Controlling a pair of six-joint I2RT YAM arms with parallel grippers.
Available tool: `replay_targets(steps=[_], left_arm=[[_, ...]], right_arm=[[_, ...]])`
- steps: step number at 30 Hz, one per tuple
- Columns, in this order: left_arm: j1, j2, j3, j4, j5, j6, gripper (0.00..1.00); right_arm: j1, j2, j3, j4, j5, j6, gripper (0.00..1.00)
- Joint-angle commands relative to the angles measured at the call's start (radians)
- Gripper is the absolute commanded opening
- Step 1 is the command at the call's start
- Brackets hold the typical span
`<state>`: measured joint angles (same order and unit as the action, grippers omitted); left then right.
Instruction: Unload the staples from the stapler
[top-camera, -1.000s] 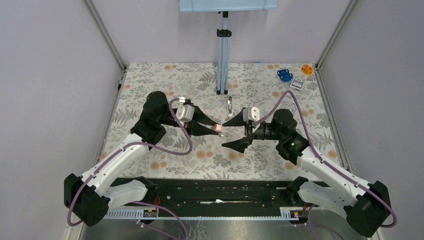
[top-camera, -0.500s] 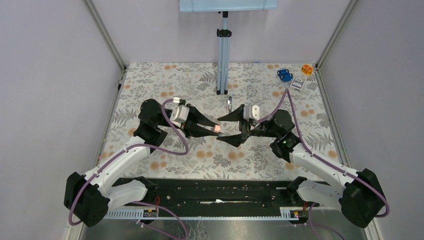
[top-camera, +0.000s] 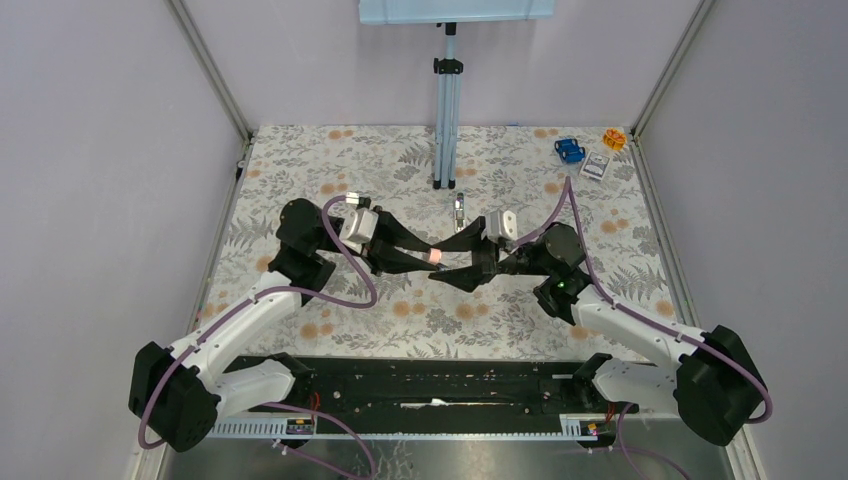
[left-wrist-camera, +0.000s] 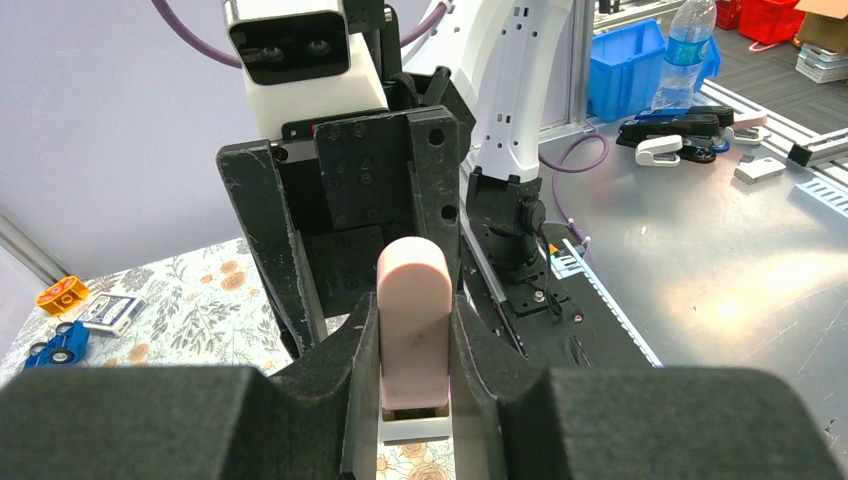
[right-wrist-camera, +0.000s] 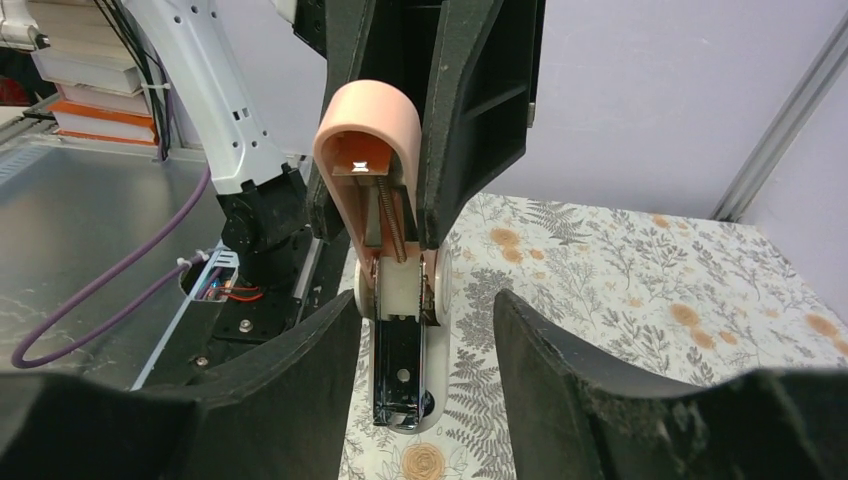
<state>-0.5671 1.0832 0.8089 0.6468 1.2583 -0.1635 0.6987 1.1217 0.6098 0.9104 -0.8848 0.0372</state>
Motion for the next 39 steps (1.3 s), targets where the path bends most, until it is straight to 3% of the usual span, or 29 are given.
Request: replay_targets(steps=[1,12,14,15,16,20,22,25,26,31,39], left_arm=[[0.008,0.001,0.006,0.059,0.005,-0.008,0.0],[0.009,0.009,0.001,0.059,-0.016,-0.005,0.0],[0.01,0.008,-0.001,0.053,-0.037,-0.004,0.08],[0.01,0.006,-0.003,0.052,-0.042,-0.002,0.12],[0.011,0.004,-0.005,0.05,-0.047,-0.001,0.25],[0.012,-0.014,-0.02,0.047,-0.082,0.003,0.47],[0.013,-0.021,-0.025,0.039,-0.101,0.009,0.57],[0.013,-0.026,-0.027,0.025,-0.125,0.015,0.94],[0.013,-0.029,-0.025,0.019,-0.136,0.015,0.98],[0.021,-0.055,-0.006,-0.093,-0.289,0.061,0.99],[0.046,-0.121,-0.026,-0.255,-0.821,0.02,0.99]], right_arm=[[0.014,0.013,0.002,0.103,-0.014,0.037,0.56],[0.015,0.015,-0.002,0.12,-0.01,0.049,0.37],[0.015,0.015,-0.001,0.124,-0.015,0.054,0.28],[0.015,0.015,-0.001,0.124,-0.017,0.056,0.24],[0.015,0.016,0.0,0.124,-0.018,0.059,0.18],[0.015,0.022,0.0,0.123,-0.015,0.074,0.02],[0.015,0.025,0.001,0.124,-0.008,0.082,0.0],[0.015,0.027,0.001,0.123,0.006,0.092,0.0],[0.015,0.027,0.001,0.119,0.013,0.094,0.0],[0.015,0.021,0.011,-0.004,0.125,0.057,0.0],[0.015,0.085,0.122,-0.37,0.551,0.062,0.0]])
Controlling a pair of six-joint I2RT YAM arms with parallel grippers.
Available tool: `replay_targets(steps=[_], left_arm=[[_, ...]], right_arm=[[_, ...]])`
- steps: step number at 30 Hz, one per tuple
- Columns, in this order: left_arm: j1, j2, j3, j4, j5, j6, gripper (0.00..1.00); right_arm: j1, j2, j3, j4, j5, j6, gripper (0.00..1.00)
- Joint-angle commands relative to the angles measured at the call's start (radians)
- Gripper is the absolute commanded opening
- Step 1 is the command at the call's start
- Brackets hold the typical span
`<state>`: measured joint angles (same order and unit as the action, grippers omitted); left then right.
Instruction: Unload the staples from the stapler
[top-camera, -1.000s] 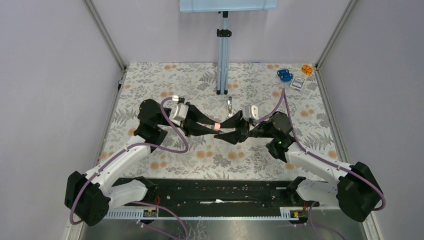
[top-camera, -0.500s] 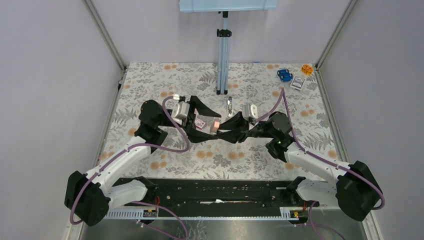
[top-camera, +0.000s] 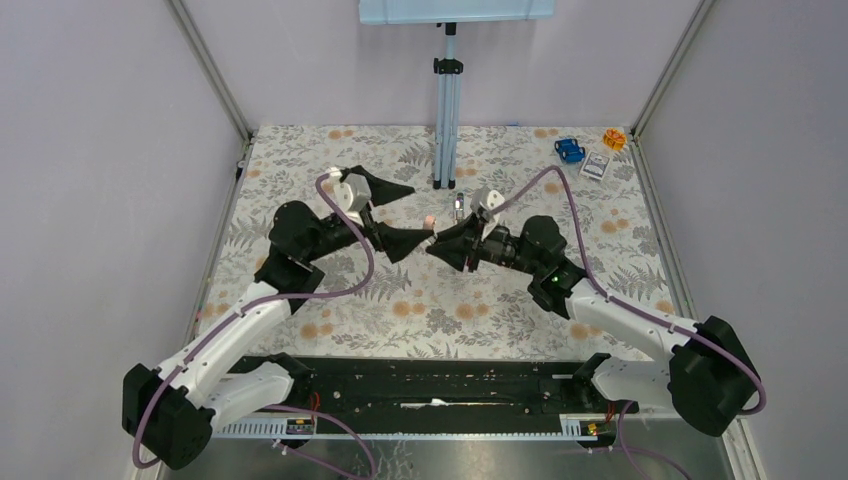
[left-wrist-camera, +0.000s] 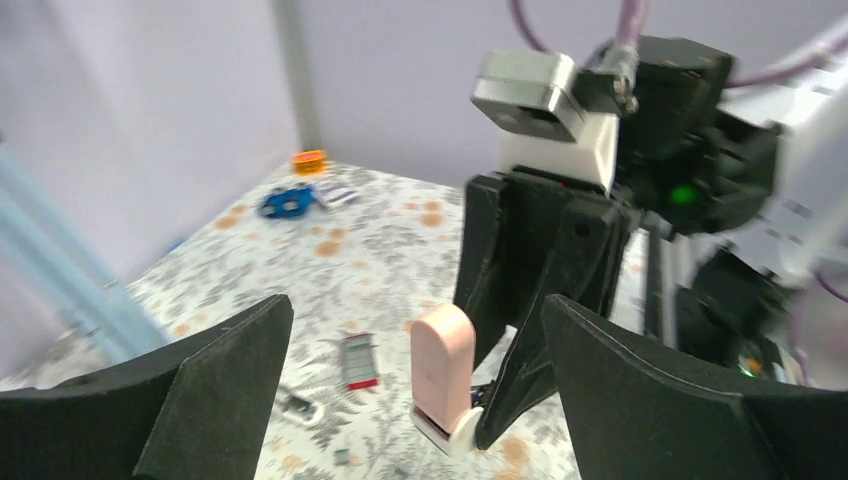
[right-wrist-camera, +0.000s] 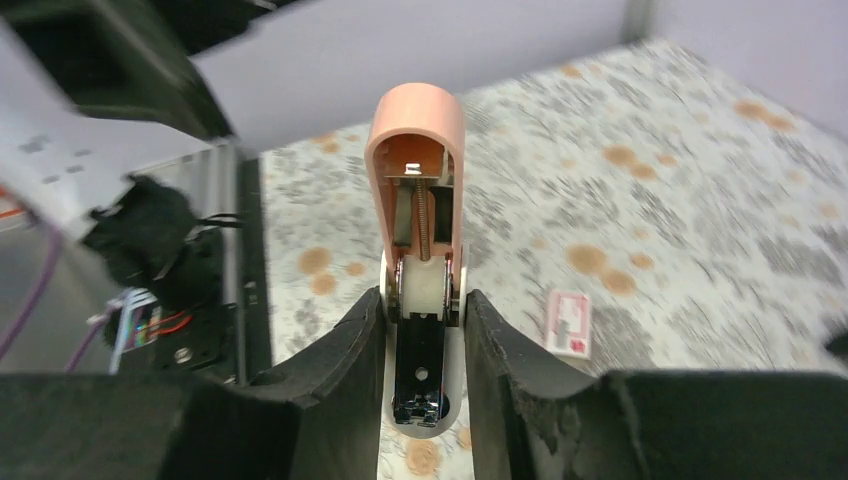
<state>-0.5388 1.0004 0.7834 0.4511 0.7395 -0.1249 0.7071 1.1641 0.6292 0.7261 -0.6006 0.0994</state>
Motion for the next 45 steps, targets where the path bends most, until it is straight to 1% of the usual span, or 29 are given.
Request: replay_targets(steps=[1,3,5,6,8,9,12,15,17,19,24,29,33,40,45], left_arm=[[0.022,-0.046,-0.007,-0.067,-0.343,-0.032,0.99],[0.029,-0.06,-0.018,-0.086,-0.429,-0.057,0.99],[0.033,-0.065,-0.016,-0.133,-0.508,-0.064,0.99],[0.034,-0.057,-0.003,-0.177,-0.558,-0.056,0.99],[0.035,-0.017,0.05,-0.307,-0.694,-0.045,0.99],[0.038,0.02,0.081,-0.37,-0.785,-0.045,0.99],[0.045,0.075,0.142,-0.497,-0.922,-0.058,0.99],[0.052,0.087,0.132,-0.514,-0.999,-0.089,0.99],[0.055,0.092,0.123,-0.524,-1.026,-0.094,0.99],[0.056,0.098,0.135,-0.553,-1.04,-0.083,0.99],[0.056,0.086,0.121,-0.552,-1.055,-0.055,0.99],[0.056,0.081,0.119,-0.566,-1.068,-0.048,0.99],[0.056,0.081,0.12,-0.566,-1.053,-0.057,0.99],[0.056,0.098,0.123,-0.571,-1.039,-0.049,0.99],[0.056,0.099,0.119,-0.568,-1.039,-0.042,0.99]], right_arm=[[0.006,0.064,0.126,-0.228,0.314,0.012,0.0],[0.006,0.115,0.183,-0.317,0.399,0.061,0.0],[0.006,0.183,0.286,-0.425,0.477,0.118,0.0],[0.006,0.223,0.337,-0.51,0.499,0.139,0.03],[0.008,0.304,0.437,-0.612,0.542,0.172,0.04],[0.009,0.351,0.474,-0.65,0.574,0.196,0.04],[0.013,0.43,0.541,-0.692,0.72,0.258,0.01],[0.017,0.5,0.59,-0.721,0.872,0.333,0.0],[0.017,0.562,0.65,-0.824,0.961,0.398,0.0],[0.017,0.618,0.698,-0.867,0.988,0.429,0.0],[0.018,0.722,0.755,-0.848,1.033,0.467,0.0],[0.017,0.822,0.835,-0.871,1.072,0.458,0.0],[0.017,0.893,0.885,-0.879,1.077,0.443,0.0],[0.017,0.952,0.904,-0.891,1.092,0.43,0.0],[0.017,0.975,0.906,-0.886,1.071,0.422,0.01]])
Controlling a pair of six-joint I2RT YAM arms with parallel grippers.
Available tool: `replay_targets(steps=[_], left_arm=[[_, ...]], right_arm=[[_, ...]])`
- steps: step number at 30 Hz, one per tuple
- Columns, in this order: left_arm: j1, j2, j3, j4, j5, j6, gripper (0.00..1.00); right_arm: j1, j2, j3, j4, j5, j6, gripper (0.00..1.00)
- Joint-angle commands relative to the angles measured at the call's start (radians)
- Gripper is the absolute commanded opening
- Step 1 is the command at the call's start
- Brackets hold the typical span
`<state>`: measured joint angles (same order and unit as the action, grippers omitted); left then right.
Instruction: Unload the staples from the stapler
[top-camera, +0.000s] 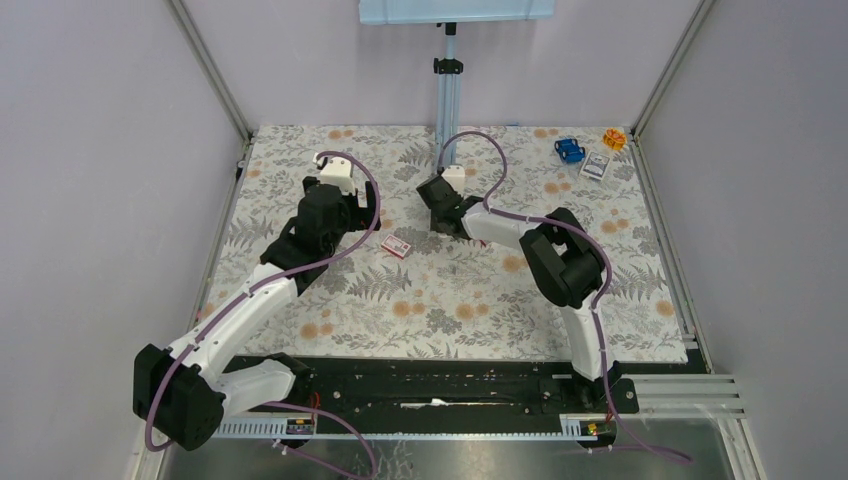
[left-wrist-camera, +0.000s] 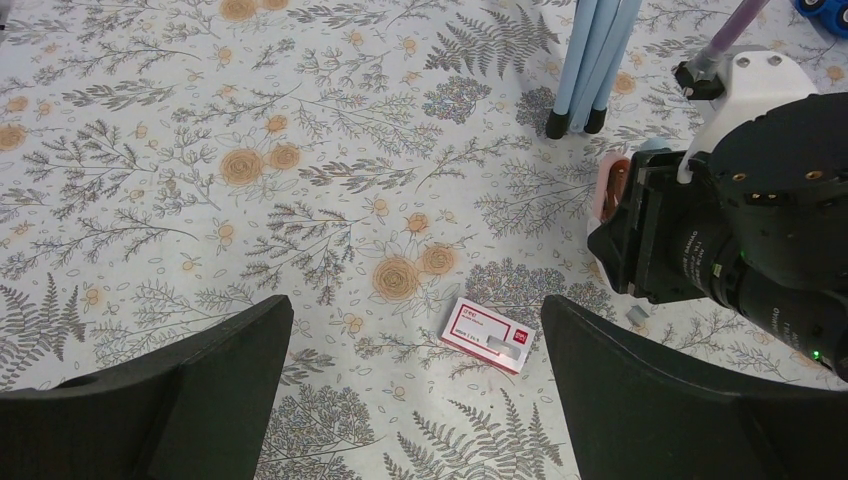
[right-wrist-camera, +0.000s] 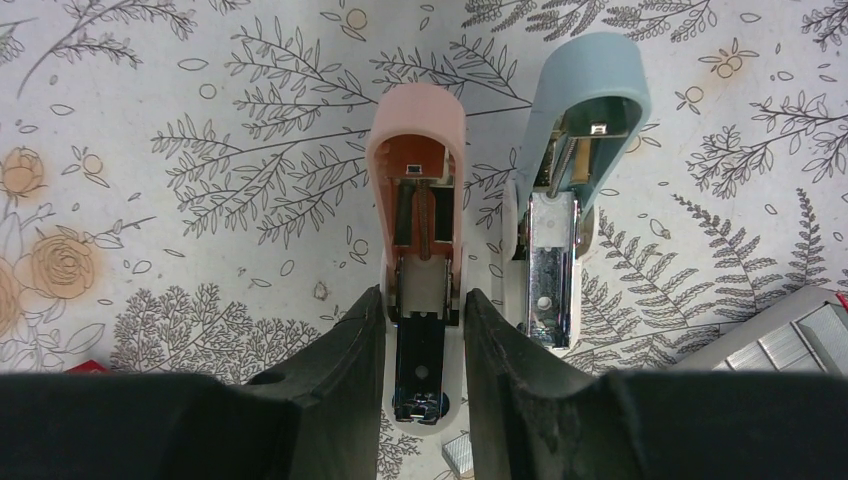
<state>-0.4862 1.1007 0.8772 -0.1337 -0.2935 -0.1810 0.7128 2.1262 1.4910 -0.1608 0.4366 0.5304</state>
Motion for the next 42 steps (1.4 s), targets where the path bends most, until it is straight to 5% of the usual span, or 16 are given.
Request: replay_targets(steps=[1,9,20,35,42], left_arm=[[0.003,-0.001,0.025,0.017,-0.004,0.014,0.99],[0.003,0.006,0.026,0.016,-0.003,0.017,0.99],[0.003,0.01,0.026,0.016,0.003,0.018,0.99],[0.003,0.001,0.061,-0.038,0.025,-0.025,0.99],[0.003,-0.015,0.058,-0.101,0.071,-0.108,0.99]], right_arm=[[0.011,0.018,0.046,0.001,0.029,-0.01,0.03],[0.011,0.038,0.051,0.018,-0.001,-0.039,0.3],[0.012,0.0,0.052,0.031,-0.041,-0.079,0.51],[0.011,-0.27,-0.084,0.061,-0.246,-0.136,0.55],[0.011,-0.404,-0.209,0.017,-0.202,-0.162,0.59]])
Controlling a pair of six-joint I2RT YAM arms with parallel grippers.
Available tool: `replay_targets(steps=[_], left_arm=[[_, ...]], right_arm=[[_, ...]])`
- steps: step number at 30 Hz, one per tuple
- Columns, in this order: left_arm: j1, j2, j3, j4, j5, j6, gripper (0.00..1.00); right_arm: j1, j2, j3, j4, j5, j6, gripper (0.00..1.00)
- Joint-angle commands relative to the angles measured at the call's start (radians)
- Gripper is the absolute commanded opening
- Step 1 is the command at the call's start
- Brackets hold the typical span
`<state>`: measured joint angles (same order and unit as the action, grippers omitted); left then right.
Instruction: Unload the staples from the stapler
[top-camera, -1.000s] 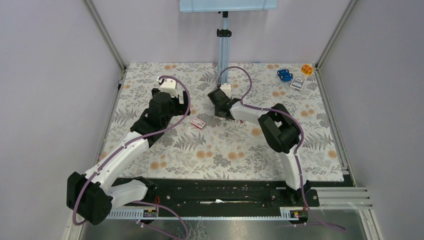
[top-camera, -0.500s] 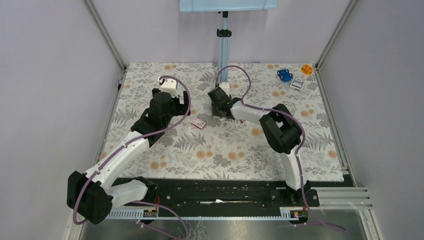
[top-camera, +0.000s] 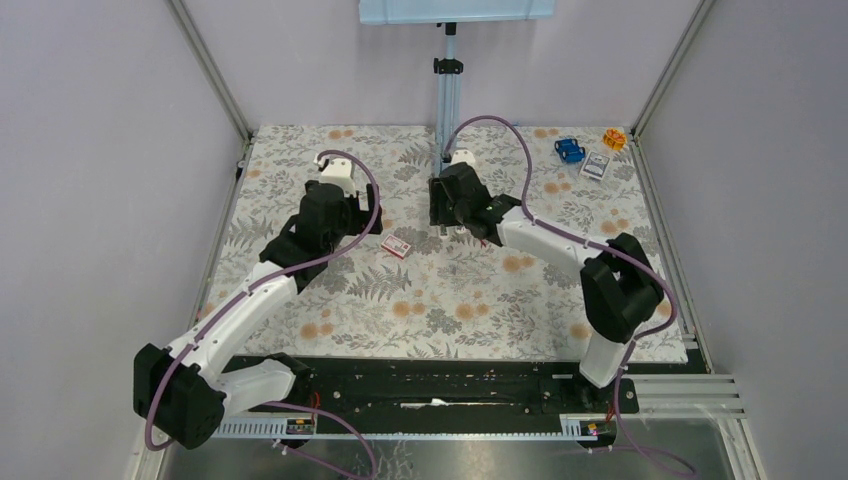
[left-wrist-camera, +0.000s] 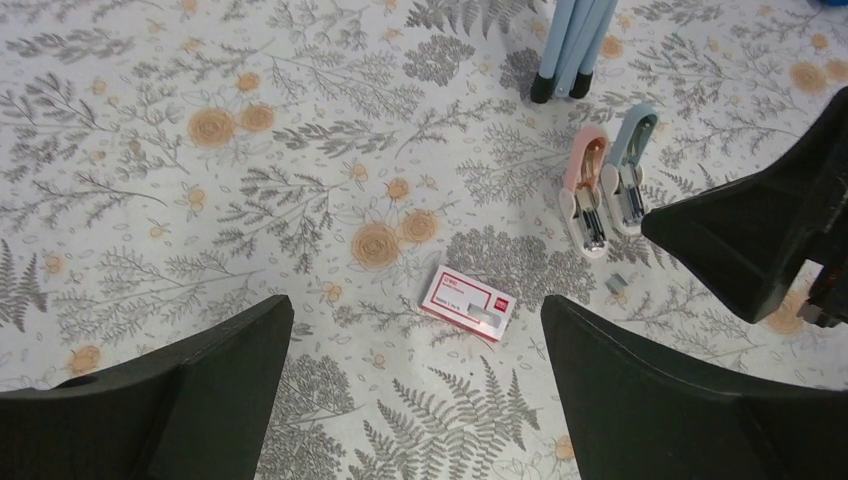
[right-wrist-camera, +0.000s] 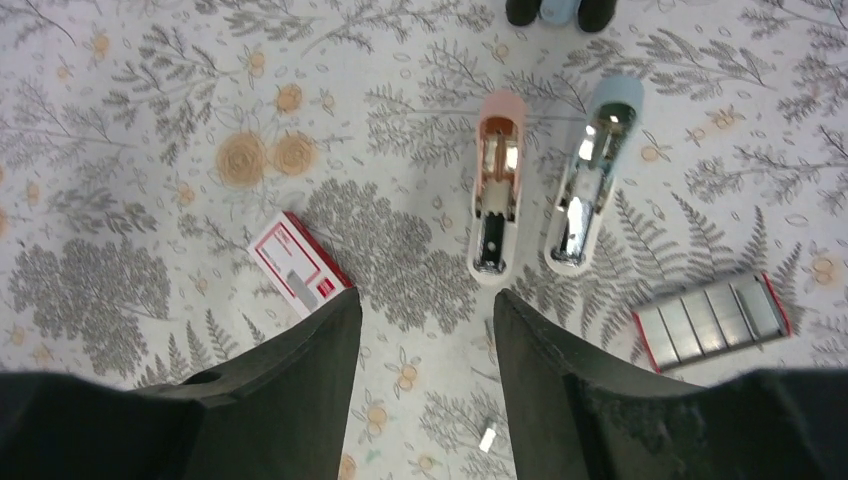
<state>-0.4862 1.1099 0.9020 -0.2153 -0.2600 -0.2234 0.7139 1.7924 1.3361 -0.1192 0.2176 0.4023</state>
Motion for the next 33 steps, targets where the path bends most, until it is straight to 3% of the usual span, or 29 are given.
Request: replay_targets(steps=[1,14,25,27,33], left_arm=[[0.004,-0.028,0.019,-0.021,0.047,-0.082,0.99],[0.005,-0.015,-0.026,-0.119,0.102,-0.222,0.99],[0.009,0.212,0.052,-0.098,0.119,-0.363,0.99],[0.01,0.258,0.081,-0.096,0.126,-0.374,0.99],[0.015,0.361,0.18,-0.089,0.148,-0.305,0.99]], right_arm=[[0.011,-0.087,-0.066,-0.037,0.031,-0.037,0.6],[0.009,-0.163,-0.105,-0.18,0.084,-0.009,0.64],[0.009,-0.381,-0.299,-0.241,0.082,0.047,0.67],[0.01,-0.418,-0.344,-0.235,0.083,0.045,0.71],[-0.033,-0.424,-0.382,-0.229,0.074,0.033,0.77]])
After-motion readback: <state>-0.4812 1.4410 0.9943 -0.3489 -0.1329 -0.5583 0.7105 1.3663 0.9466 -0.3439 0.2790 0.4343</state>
